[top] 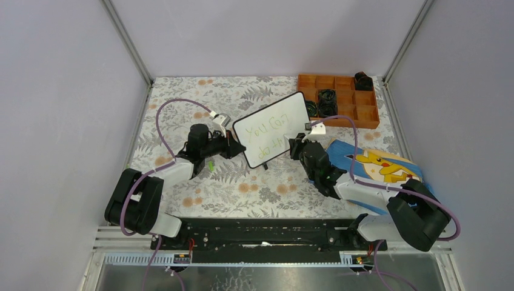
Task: Write a sentence on the whiteboard
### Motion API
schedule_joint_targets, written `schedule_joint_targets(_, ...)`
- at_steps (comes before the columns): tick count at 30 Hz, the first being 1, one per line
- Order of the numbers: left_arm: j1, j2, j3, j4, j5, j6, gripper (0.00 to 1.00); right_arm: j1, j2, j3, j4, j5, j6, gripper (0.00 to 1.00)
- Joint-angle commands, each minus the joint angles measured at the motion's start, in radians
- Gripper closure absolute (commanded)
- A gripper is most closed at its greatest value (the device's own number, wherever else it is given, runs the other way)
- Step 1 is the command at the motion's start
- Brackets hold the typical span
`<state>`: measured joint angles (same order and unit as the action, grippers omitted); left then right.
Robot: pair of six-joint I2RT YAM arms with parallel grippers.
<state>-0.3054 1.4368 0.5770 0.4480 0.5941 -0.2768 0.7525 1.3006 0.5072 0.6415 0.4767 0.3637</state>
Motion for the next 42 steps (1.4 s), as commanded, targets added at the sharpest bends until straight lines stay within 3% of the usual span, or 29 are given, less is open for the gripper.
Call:
schedule_joint_targets(1, -0.010, 0.038, -0.014, -0.137, -0.083, 0.091, 1.00, -0.016, 0.012, 0.037, 0.058, -0.006, 0.005, 1.00)
schedule_joint_targets(16, -0.011, 0.038, -0.012, -0.138, -0.083, 0.090, 1.00, -0.018, 0.000, 0.017, 0.002, -0.016, 0.023, 1.00)
schedule_joint_targets(30, -0.011, 0.040, -0.012, -0.138, -0.087, 0.088, 1.00, -0.018, -0.114, -0.012, -0.049, -0.004, 0.021, 1.00)
schedule_joint_targets(42, -0.010, 0.041, -0.013, -0.138, -0.087, 0.088, 1.00, -0.018, -0.090, -0.035, -0.040, -0.022, 0.042, 1.00)
